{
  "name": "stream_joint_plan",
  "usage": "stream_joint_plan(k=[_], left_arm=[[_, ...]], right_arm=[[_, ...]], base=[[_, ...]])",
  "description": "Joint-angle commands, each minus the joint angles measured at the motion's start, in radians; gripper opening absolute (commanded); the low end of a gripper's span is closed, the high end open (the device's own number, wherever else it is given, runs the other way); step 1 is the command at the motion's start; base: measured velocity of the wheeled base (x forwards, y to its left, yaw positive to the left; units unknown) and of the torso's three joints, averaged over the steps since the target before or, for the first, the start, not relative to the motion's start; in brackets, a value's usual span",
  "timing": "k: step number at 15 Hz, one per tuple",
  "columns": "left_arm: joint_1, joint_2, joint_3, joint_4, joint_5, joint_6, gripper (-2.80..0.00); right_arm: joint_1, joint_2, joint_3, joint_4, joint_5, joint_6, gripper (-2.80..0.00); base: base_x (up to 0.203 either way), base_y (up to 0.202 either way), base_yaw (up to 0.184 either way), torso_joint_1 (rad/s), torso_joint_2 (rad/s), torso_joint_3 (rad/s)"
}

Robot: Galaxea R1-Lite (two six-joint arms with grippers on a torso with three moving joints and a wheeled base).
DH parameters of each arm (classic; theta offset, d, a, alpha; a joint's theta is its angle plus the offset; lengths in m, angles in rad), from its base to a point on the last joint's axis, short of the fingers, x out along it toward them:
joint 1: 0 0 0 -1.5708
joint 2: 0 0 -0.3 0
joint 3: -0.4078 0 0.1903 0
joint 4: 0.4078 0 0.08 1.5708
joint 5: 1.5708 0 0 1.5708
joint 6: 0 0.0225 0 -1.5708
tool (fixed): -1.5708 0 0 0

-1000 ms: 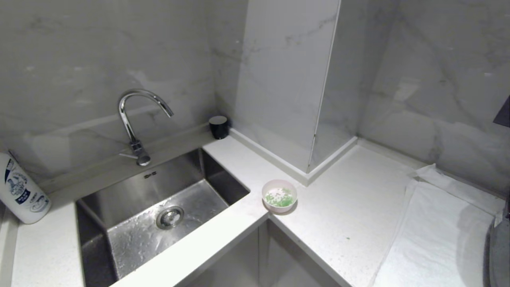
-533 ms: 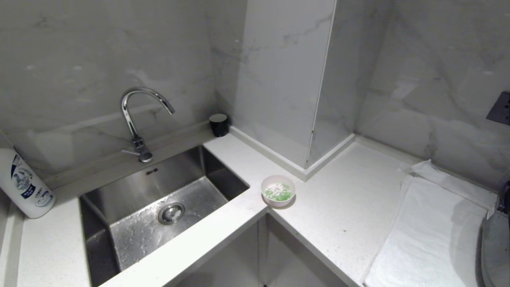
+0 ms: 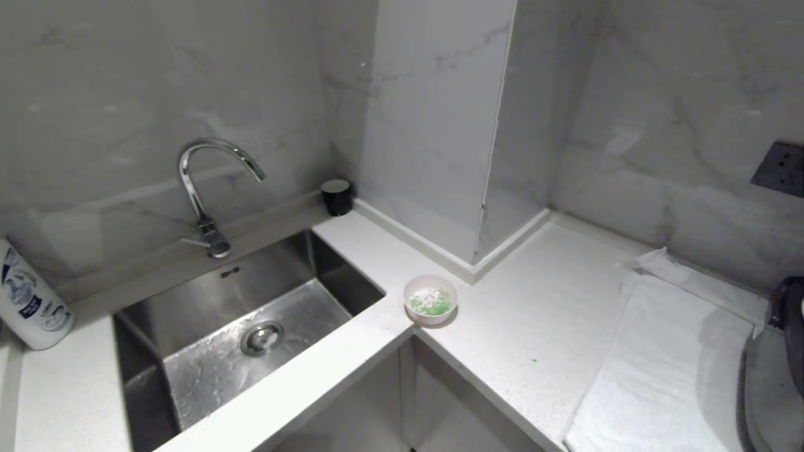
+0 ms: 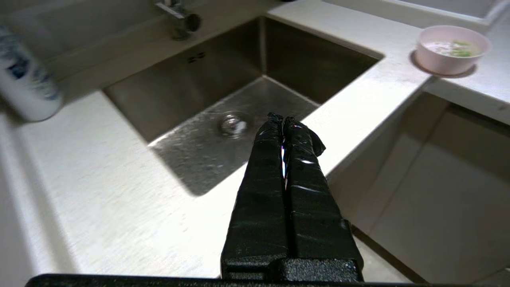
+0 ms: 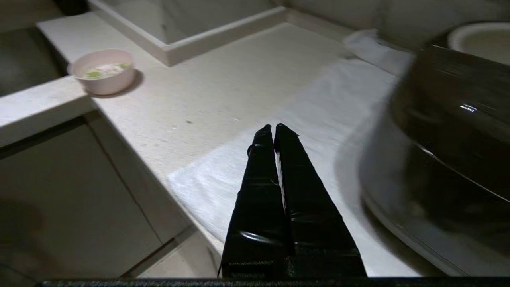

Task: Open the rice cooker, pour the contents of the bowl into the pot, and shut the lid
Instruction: Pour the water from the bowl into the rice cooker

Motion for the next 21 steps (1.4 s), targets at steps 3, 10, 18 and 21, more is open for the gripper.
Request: stream_joint_plan(k=[3, 10, 18, 21], left_arm=[[0.000, -0.002, 0.000, 0.000, -0.001, -0.008, -2.80], [0.000, -0.002, 0.000, 0.000, -0.001, -0.008, -2.80], [0.000, -0.003, 0.000, 0.000, 0.000, -0.009, -2.80], [0.000, -0.002, 0.000, 0.000, 0.002, -0.010, -2.80]], right_arm=[[0.001, 0.001, 0.000, 0.002, -0.001, -0.001, -2.80], [0.001, 0.001, 0.000, 0.000, -0.001, 0.001, -2.80], [0.001, 0.001, 0.000, 0.000, -0.001, 0.001, -2.80], [0.001, 0.001, 0.000, 0.000, -0.002, 0.002, -2.80]], base=[[-0.001, 0.009, -0.175, 0.005, 0.00, 0.001], [0.002, 0.009, -0.176, 0.001, 0.00, 0.004], [0.001, 0.009, -0.175, 0.001, 0.00, 0.002], [0.001, 0.004, -0.083, 0.004, 0.00, 0.002]])
